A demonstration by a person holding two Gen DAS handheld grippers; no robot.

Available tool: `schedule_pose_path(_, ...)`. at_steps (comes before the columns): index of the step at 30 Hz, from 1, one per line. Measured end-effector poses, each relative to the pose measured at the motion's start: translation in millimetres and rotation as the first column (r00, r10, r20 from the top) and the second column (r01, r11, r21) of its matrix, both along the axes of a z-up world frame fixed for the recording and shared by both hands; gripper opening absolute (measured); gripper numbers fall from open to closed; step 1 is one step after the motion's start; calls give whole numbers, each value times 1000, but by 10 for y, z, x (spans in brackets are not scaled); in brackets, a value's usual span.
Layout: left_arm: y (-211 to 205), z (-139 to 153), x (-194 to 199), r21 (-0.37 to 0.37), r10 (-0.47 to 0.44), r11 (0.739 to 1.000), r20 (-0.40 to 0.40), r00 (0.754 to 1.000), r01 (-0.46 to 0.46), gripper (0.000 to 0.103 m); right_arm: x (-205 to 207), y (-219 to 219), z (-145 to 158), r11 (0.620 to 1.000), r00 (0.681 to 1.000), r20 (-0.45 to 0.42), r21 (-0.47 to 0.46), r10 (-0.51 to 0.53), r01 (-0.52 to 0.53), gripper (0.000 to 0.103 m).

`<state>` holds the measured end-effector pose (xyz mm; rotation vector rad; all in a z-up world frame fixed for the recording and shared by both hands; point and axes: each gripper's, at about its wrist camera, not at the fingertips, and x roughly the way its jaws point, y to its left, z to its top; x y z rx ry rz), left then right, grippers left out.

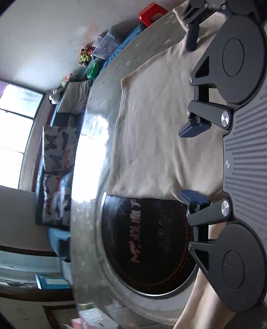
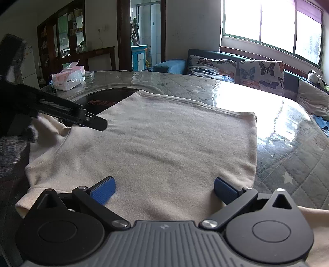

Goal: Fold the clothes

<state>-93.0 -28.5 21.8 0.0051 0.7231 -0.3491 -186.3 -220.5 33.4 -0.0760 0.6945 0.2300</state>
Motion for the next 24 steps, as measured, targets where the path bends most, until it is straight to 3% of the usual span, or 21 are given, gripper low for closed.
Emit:
schedule_pose_path(6, 59, 5, -265, 82, -3, 997, 73, 997, -3, 68, 2, 6, -3, 1000, 1000, 1, 0, 0, 0, 103)
schedule_pose_path(14, 573, 80, -452, 82, 146, 985, 98, 984, -154, 68, 37, 38, 52, 1000, 999, -39, -22, 9, -10, 103)
schedule_pose_path(17, 770, 167, -493, 94, 198, 973, 137, 971, -212, 68, 57, 106, 153, 998, 997, -65, -19, 51, -53, 103)
schedule_pose_path(24, 1237, 164, -288, 92, 355, 927, 109, 928, -365, 68, 45, 586, 352, 970, 969, -48, -13, 242, -243, 103)
